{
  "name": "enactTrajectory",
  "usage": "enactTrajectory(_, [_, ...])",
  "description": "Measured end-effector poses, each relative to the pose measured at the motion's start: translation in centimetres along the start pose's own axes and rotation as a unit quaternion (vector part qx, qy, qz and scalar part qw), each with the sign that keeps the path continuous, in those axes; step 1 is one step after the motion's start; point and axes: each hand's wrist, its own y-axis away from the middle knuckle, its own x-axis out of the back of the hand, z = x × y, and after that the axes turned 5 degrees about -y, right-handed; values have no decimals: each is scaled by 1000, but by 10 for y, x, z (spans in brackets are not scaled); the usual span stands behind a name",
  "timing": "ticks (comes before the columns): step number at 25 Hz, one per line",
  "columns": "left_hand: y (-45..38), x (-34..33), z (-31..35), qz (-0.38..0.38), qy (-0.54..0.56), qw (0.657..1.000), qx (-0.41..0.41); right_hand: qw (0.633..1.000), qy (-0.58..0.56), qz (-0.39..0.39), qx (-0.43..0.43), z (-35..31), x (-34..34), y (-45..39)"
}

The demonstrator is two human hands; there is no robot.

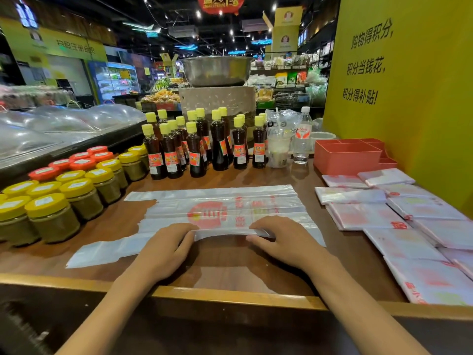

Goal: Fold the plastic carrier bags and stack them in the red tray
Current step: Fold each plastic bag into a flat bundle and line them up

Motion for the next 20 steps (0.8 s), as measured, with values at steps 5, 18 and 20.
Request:
enactTrajectory(5, [2,2,-6,50,-19,998,-37,1000,-1,-8,4,-2,0,3])
enactTrajectory(18, [8,6,0,139,-12,988,-71,999,-15,36,-21,12,-7,-2])
enactTrajectory(20, [8,6,1,149,-16,986,-69,999,-9,52,-11,11,-6,-2])
